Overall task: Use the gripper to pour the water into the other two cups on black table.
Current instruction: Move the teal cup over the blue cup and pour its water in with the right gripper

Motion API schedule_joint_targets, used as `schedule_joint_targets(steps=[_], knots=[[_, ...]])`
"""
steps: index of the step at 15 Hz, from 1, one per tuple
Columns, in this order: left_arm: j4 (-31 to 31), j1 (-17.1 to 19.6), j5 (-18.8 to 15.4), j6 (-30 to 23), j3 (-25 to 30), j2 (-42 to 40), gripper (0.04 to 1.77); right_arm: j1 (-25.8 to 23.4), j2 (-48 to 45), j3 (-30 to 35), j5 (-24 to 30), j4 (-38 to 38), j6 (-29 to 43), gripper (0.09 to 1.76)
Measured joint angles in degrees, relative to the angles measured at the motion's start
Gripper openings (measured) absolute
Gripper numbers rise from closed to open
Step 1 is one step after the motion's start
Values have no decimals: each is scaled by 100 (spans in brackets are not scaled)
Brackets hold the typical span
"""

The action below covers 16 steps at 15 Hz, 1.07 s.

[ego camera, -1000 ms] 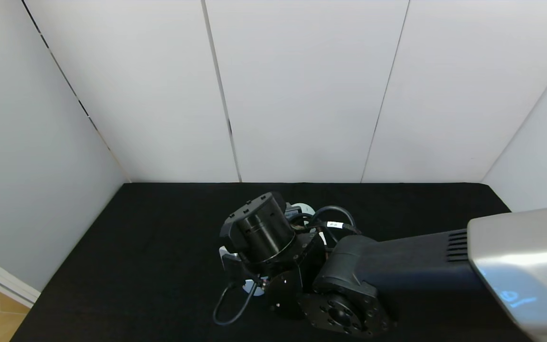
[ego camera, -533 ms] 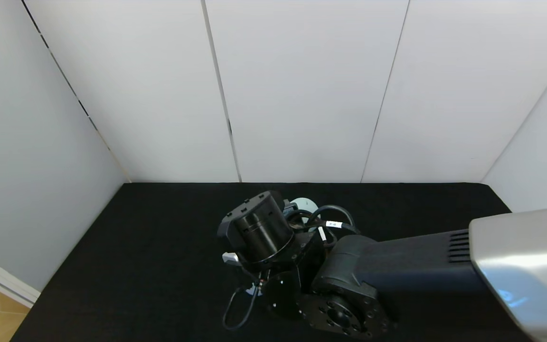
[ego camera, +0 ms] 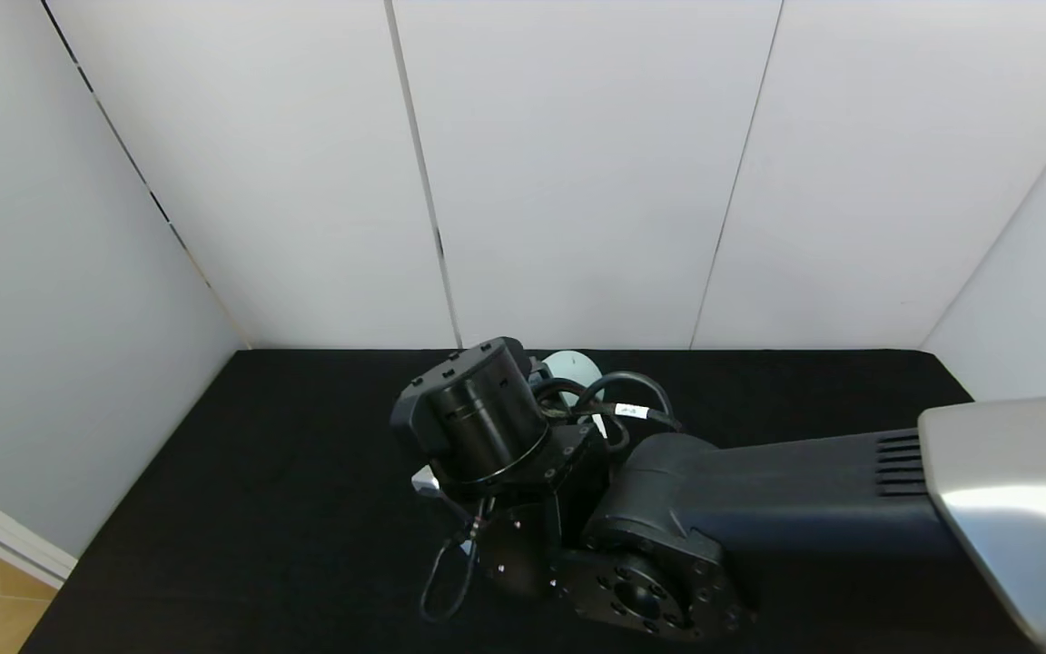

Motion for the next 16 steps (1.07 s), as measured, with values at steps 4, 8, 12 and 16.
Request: schedule_joint_targets(steps=[4,8,12,16], knots=[[0,0,2,-2,0,0,172,133,55,-304,2,-9,-474,118],[0,0,0,-2,0,0,172,235,130,-449,2,2,-640,118],[0,0,2,-2,0,2,172,243,135,-461,5,18,-662,118],[0,0,2,0,0,0,172,243,118,-435,29,18,-595,118]])
